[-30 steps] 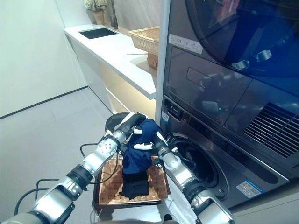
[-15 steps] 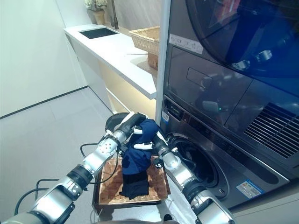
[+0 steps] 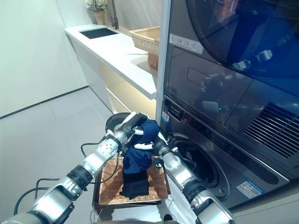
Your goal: Pick up the clothes and place them into the washing machine
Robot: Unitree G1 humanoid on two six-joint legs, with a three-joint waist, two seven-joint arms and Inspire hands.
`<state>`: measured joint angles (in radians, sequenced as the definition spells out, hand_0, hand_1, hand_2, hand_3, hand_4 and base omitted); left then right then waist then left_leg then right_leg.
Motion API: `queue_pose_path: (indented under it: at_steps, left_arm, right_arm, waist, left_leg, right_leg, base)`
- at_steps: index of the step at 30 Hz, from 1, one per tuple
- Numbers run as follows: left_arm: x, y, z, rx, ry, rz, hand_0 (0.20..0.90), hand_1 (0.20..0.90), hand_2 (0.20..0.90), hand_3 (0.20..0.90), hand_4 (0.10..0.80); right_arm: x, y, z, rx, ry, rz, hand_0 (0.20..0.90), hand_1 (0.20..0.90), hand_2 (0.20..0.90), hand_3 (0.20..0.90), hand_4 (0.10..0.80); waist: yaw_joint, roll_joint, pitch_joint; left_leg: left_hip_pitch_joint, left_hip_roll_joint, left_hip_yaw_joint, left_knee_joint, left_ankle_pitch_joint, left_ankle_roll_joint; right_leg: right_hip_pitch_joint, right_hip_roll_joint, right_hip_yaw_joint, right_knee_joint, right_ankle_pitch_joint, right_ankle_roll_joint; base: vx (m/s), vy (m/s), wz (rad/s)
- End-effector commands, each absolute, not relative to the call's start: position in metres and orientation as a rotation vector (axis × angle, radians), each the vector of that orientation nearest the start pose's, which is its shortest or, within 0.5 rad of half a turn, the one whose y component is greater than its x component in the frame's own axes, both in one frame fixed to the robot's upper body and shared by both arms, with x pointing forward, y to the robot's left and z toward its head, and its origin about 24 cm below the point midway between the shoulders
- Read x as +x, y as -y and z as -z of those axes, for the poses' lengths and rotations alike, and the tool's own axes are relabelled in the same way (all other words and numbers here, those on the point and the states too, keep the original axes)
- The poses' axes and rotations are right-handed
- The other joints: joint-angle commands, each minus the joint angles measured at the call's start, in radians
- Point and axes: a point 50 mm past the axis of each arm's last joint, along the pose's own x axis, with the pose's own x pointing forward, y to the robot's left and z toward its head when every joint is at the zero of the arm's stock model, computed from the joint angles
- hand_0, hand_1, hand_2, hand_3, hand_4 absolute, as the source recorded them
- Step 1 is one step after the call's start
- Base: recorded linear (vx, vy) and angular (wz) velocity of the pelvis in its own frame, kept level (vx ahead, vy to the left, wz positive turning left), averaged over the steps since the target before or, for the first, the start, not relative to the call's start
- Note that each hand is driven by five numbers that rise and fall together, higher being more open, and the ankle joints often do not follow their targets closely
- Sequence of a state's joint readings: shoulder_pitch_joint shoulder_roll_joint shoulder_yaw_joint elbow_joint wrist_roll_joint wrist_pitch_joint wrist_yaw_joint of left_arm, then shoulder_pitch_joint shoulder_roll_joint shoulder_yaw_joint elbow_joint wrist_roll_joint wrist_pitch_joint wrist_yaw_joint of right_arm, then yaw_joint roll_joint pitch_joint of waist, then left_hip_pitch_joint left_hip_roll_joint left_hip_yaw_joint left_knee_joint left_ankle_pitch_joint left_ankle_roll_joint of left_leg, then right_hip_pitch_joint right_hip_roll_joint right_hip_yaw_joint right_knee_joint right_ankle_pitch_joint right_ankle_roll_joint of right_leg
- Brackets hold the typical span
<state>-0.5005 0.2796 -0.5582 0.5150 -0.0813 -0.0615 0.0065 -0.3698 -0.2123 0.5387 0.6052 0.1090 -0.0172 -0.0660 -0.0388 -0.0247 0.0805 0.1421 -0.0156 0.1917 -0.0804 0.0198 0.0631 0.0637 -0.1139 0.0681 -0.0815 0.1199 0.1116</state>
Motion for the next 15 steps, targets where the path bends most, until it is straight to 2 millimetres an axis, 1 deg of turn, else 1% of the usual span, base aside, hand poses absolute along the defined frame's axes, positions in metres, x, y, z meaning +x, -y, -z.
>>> queue_pose_path:
  at_steps: [1, 5, 11, 15]
  left_arm:
    - [0.329, -0.040, -0.109, 0.413, 0.292, 0.564, 0.900, 0.900, 0.900, 0.900, 0.800]
    - [0.329, -0.042, -0.113, 0.412, 0.312, 0.553, 0.900, 0.900, 0.900, 0.900, 0.800]
    - [0.331, -0.045, -0.116, 0.468, 0.332, 0.544, 0.900, 0.900, 0.900, 0.900, 0.800]
    - [0.331, -0.049, -0.125, 0.513, 0.374, 0.549, 0.900, 0.900, 0.900, 0.900, 0.800]
  right_arm:
    - [0.320, 0.062, -0.031, -0.279, -0.065, -0.409, 0.200, 0.200, 0.200, 0.200, 0.300]
    - [0.320, 0.061, -0.032, -0.281, -0.063, -0.409, 0.200, 0.200, 0.200, 0.200, 0.300]
    - [0.321, 0.061, -0.035, -0.277, -0.048, -0.400, 0.200, 0.200, 0.200, 0.200, 0.300]
    - [0.322, 0.062, -0.037, -0.266, -0.042, -0.390, 0.200, 0.200, 0.200, 0.200, 0.300]
  waist:
    - [0.032, 0.025, -0.076]
    - [0.033, 0.025, -0.075]
    - [0.036, 0.026, -0.076]
    - [0.039, 0.028, -0.078]
  left_leg:
    - [-0.026, -0.017, -0.076, 0.014, -0.028, -0.044]
    - [-0.026, -0.018, -0.078, 0.014, -0.028, -0.044]
    - [-0.027, -0.017, -0.078, 0.013, -0.028, -0.044]
    - [-0.033, -0.017, -0.077, 0.014, -0.023, -0.045]
  right_leg:
    - [-0.015, -0.001, -0.020, 0.133, -0.103, 0.022]
    - [-0.015, -0.002, -0.021, 0.134, -0.103, 0.022]
    - [-0.017, -0.001, -0.021, 0.133, -0.103, 0.021]
    - [-0.021, 0.000, -0.023, 0.131, -0.096, 0.020]
  base:
    - [0.000, 0.000, 0.00]
    - [0.000, 0.000, 0.00]
    - [0.000, 0.000, 0.00]
    - [0.000, 0.000, 0.00]
